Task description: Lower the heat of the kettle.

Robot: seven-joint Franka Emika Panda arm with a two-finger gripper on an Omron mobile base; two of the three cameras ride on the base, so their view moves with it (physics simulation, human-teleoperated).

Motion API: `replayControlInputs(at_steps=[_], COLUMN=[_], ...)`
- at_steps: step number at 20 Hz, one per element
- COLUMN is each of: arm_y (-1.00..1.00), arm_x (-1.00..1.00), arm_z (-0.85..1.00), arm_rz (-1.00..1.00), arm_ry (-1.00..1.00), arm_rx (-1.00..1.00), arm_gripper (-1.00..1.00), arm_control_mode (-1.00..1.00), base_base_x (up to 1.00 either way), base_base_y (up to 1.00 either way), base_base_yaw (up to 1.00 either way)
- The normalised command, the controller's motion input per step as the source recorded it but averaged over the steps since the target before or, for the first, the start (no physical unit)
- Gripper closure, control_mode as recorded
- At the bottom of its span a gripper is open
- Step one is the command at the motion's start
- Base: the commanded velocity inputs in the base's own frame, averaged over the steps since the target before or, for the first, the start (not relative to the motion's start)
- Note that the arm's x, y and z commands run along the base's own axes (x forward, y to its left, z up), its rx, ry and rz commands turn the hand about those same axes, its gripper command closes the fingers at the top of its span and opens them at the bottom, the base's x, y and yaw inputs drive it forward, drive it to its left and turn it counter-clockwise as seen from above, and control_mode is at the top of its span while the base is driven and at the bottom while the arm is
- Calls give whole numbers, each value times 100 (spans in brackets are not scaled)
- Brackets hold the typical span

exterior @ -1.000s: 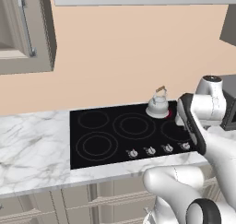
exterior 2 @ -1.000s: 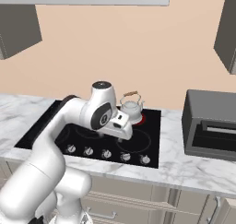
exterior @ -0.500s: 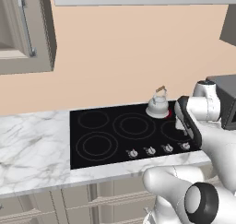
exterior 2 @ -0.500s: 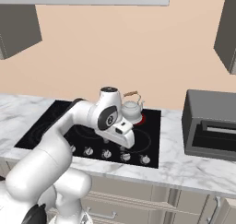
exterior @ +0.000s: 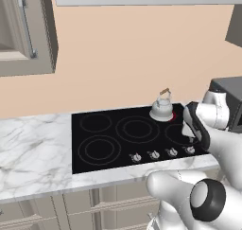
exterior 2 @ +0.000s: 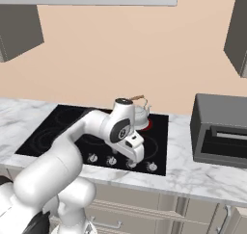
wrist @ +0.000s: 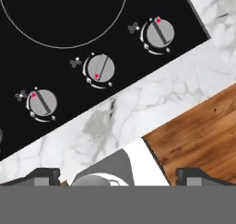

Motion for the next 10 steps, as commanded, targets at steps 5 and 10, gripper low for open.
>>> replayControlInputs(at_steps=[5, 10], arm_y=[-5, -5], arm_x=[10, 21], arm_z=[-8, -9], arm_rz=[-13, -8], arm_ry=[2, 5], arm_rx=[5, 4], arm_gripper=[-100, -100], arm_control_mode=[-100, -100], base_base_x=[0, 0], base_base_y=[0, 0], base_base_yaw=[0, 0])
